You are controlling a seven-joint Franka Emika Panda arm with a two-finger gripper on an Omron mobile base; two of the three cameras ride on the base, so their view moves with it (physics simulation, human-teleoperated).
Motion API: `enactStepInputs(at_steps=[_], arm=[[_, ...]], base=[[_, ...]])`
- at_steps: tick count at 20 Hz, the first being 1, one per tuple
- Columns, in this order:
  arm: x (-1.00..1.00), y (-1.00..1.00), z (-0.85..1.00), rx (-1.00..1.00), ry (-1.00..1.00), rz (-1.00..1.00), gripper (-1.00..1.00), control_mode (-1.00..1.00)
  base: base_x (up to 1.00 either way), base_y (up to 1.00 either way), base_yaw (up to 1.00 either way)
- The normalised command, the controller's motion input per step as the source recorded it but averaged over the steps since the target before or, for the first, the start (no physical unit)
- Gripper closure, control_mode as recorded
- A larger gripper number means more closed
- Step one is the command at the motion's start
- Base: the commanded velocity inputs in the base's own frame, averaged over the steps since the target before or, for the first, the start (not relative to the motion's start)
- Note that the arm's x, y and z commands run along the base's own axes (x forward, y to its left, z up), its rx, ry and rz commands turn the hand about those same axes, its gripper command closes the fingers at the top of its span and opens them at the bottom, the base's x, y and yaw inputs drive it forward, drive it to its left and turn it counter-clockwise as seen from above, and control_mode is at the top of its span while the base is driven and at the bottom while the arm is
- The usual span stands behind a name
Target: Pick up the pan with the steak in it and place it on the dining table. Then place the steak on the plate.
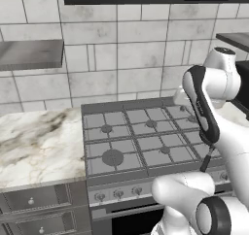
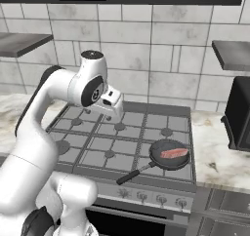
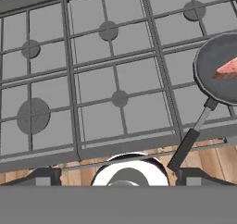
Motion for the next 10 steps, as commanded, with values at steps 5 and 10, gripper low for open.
enactStepInputs(at_steps=[5,10], arm=[[-0.37,-0.58,-0.26,0.02,0.0,-0.22,-1.0,-1.0],[-0.3,-0.53,-0.38,0.0,-0.01,-0.21,-1.0,-1.0]], base=[[0.0,0.0,0.0],[0.0,0.0,0.0]])
